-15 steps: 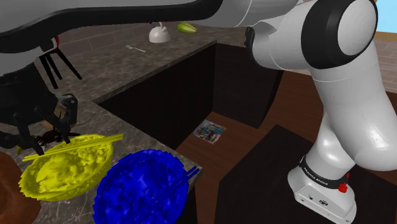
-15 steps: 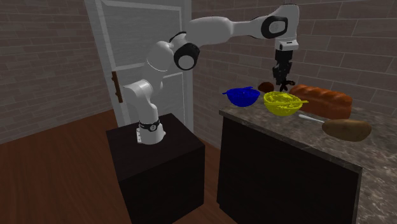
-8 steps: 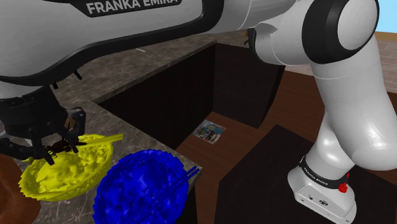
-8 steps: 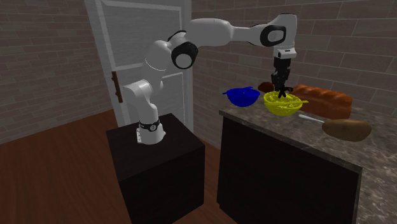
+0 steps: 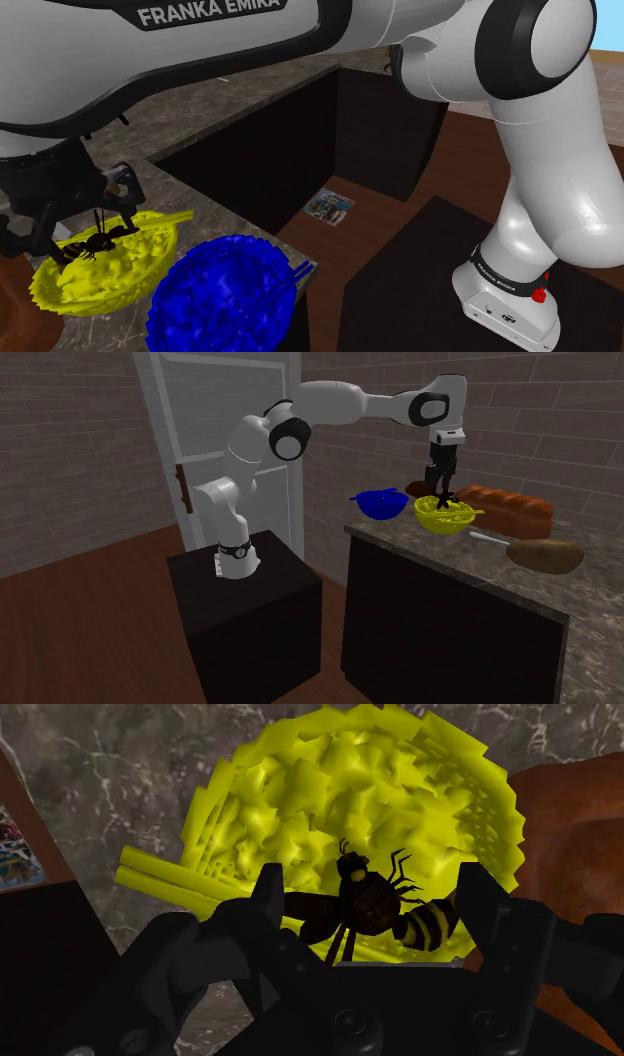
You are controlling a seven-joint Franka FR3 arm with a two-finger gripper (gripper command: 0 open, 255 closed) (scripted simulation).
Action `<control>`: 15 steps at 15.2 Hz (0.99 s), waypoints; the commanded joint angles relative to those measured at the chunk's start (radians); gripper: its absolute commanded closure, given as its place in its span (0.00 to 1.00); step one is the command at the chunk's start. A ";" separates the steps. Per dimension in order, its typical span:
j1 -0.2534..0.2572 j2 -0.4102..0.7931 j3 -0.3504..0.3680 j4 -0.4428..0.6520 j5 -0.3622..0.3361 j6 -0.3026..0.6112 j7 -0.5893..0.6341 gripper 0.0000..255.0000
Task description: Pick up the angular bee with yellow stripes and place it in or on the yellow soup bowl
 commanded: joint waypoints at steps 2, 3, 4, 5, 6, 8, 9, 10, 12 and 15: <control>0.000 0.000 0.000 0.000 0.000 0.000 0.000 0.00; 0.000 0.000 0.000 0.000 0.000 0.000 0.000 0.00; 0.000 0.000 0.000 0.000 0.000 0.000 0.000 0.00; 0.008 -0.001 0.001 0.034 0.001 -0.033 -0.004 0.00; 0.018 0.000 0.001 0.072 0.001 -0.067 -0.009 0.00; 0.042 0.008 -0.001 0.152 -0.002 -0.134 -0.017 0.00; 0.042 0.008 -0.001 0.152 -0.002 -0.134 -0.017 0.00; 0.041 0.008 -0.001 0.152 -0.002 -0.134 -0.017 0.00; 0.042 0.008 -0.001 0.152 -0.002 -0.134 -0.017 0.00; 0.042 0.008 -0.001 0.152 -0.002 -0.134 -0.017 0.00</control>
